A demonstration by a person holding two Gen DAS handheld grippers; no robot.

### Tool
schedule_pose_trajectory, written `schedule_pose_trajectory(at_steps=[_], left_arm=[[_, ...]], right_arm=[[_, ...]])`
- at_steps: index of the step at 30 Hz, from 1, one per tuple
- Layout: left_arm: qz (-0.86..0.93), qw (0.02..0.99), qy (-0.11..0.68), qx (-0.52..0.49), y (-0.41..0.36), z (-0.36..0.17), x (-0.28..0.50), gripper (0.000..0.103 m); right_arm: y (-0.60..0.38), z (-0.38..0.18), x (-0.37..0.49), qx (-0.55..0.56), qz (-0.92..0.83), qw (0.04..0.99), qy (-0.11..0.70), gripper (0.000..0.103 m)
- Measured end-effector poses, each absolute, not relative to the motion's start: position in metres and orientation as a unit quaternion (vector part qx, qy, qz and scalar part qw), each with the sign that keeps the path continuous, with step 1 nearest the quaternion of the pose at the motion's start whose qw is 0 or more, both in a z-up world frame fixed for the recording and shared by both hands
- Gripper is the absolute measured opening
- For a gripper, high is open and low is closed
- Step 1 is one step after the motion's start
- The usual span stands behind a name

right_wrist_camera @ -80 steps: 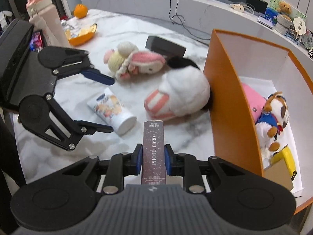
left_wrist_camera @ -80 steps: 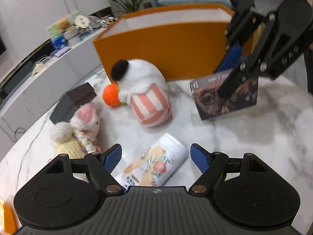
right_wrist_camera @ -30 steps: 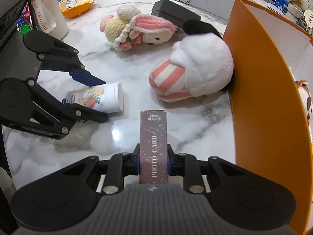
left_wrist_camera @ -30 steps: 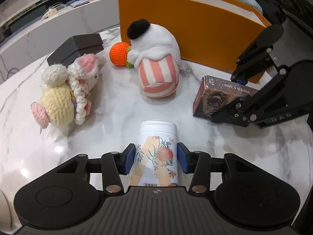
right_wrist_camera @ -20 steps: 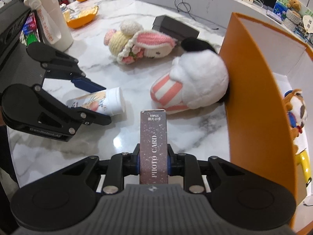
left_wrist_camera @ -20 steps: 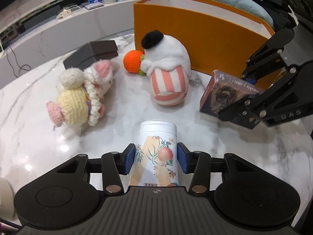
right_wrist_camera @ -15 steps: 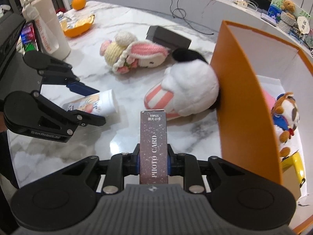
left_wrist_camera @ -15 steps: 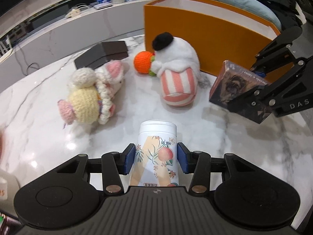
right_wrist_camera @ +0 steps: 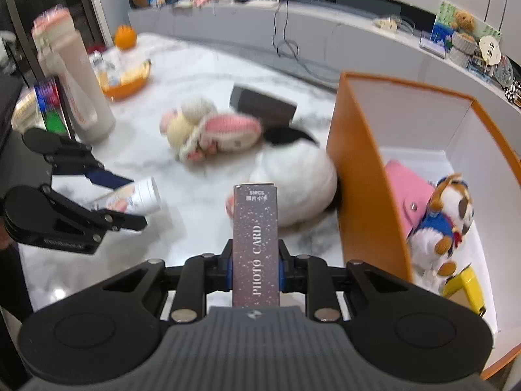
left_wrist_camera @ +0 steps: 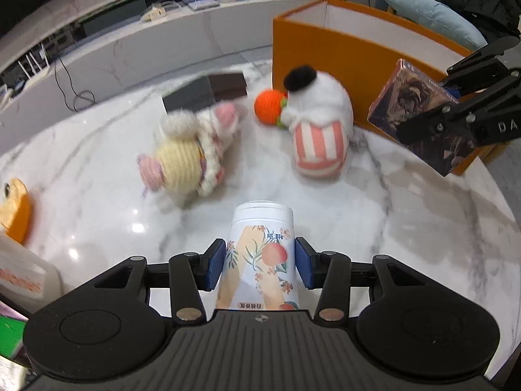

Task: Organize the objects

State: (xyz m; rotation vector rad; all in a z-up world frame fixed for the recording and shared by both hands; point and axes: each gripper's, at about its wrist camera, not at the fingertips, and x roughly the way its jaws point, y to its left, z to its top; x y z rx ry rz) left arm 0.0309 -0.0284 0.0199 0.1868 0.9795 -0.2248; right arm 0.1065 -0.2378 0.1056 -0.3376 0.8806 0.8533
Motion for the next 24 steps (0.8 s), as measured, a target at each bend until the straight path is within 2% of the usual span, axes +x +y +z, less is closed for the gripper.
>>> schedule_pose_trajectory(at_steps=[3,5,6,7,11,17,18,19,20,21,22,24], left_arm=[[-0.11,0.878,0.454,0.098,-0.037,0.039,0.036,0.052],[-0.115,0.883,0.442,0.107,-0.047,0.053,0.042,0.047],[-0.118,0.885,0.436,0.109,-0.051,0.058,0.046,0.033],[-0.12,0.886,0.433,0.11,-0.055,0.064,0.05,0.027],[-0.116,0.889,0.425,0.122,-0.074,0.082,0.066,0.027],[-0.11,0.876,0.451,0.128,-0.08,0.068,0.076,0.028],[-0.111,0.873,0.457,0.128,-0.081,0.063,0.075,0.036],[-0.106,0.873,0.458,0.129,-0.082,0.058,0.074,0.05],[-0.101,0.875,0.455,0.131,-0.084,0.052,0.071,0.06],[-0.097,0.875,0.455,0.131,-0.085,0.047,0.07,0.079],[-0.091,0.875,0.457,0.132,-0.087,0.04,0.069,0.086],[-0.076,0.875,0.46,0.128,-0.091,0.026,0.069,0.086]], right_arm=[[-0.247,0.118,0.113,-0.133,0.398,0.815,0.398,0.025],[-0.255,0.126,0.119,-0.119,0.393,0.824,0.391,0.025],[-0.26,0.13,0.122,-0.111,0.389,0.828,0.389,0.025],[-0.264,0.133,0.125,-0.104,0.385,0.832,0.386,0.025],[-0.283,0.144,0.137,-0.073,0.366,0.847,0.378,0.025],[-0.297,0.148,0.143,-0.056,0.352,0.855,0.376,0.025],[-0.297,0.148,0.142,-0.058,0.354,0.855,0.375,0.025],[-0.296,0.149,0.141,-0.058,0.356,0.854,0.374,0.025],[-0.295,0.149,0.141,-0.057,0.358,0.854,0.373,0.025],[-0.295,0.15,0.141,-0.057,0.36,0.854,0.372,0.025],[-0.295,0.151,0.141,-0.057,0.361,0.854,0.37,0.025],[-0.296,0.152,0.141,-0.056,0.364,0.853,0.369,0.025]])
